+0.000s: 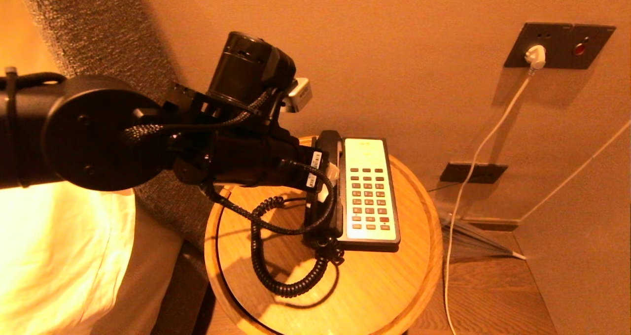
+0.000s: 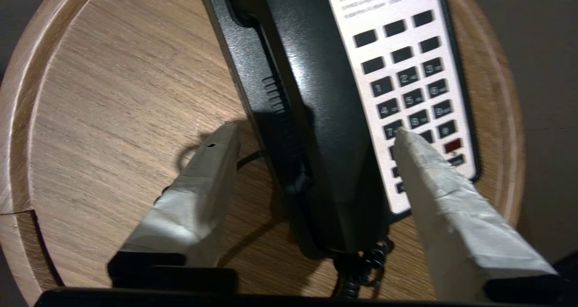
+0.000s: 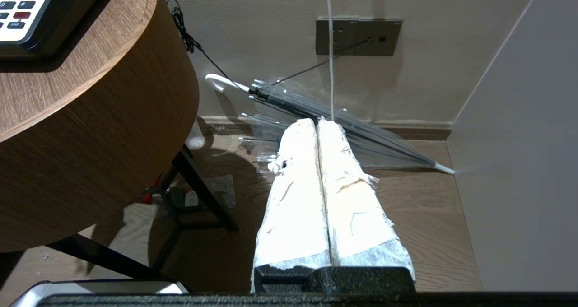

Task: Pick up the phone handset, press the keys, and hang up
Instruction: Pick up the desk phone handset

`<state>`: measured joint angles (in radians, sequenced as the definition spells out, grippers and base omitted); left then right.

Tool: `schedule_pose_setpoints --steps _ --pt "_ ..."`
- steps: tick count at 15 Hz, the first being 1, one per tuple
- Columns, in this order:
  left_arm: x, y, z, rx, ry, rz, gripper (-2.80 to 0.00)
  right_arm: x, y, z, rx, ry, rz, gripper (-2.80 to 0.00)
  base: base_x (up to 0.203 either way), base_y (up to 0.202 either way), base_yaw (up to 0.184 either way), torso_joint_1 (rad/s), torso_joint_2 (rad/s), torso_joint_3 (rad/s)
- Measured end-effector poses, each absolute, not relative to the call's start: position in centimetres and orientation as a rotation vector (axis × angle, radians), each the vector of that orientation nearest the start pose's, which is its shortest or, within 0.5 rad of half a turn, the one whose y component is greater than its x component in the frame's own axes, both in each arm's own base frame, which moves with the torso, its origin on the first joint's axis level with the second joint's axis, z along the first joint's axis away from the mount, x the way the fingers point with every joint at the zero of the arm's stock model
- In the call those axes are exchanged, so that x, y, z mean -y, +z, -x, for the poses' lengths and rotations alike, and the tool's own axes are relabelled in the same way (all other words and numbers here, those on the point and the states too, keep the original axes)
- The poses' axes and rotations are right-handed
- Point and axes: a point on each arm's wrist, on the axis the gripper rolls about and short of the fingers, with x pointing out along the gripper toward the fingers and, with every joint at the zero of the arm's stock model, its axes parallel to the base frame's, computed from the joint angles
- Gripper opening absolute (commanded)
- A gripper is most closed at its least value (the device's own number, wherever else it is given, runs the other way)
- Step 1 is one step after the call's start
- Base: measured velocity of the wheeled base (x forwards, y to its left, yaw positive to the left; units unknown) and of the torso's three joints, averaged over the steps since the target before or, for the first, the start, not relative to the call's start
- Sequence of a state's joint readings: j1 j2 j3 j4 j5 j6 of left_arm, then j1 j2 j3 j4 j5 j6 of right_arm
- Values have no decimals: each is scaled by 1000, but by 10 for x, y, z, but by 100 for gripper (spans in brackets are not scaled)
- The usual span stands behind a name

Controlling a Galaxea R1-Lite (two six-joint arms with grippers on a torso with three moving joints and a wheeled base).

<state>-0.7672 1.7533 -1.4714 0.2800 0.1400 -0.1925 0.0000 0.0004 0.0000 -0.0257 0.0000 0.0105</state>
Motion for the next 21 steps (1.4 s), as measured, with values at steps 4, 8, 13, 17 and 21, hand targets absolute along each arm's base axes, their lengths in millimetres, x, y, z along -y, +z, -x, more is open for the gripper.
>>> schedule_pose_setpoints --steps 4,8,13,17,21 --pt "237 256 -246 -576 -507 -113 0 0 78 23 25 0 -11 -280 0 0 0 0 0 0" --pt "254 258 -244 -591 -465 -151 0 0 78 23 25 0 -11 -280 0 0 0 0 0 0" --pt "269 264 -242 -616 -396 -122 0 0 78 23 25 0 -10 -280 0 0 0 0 0 0" --pt "281 267 -235 -694 -334 -75 0 0 78 23 25 0 -11 -280 0 0 0 0 0 0" --pt "286 261 -236 -706 -316 -91 0 0 78 23 25 0 -10 -280 0 0 0 0 0 0"
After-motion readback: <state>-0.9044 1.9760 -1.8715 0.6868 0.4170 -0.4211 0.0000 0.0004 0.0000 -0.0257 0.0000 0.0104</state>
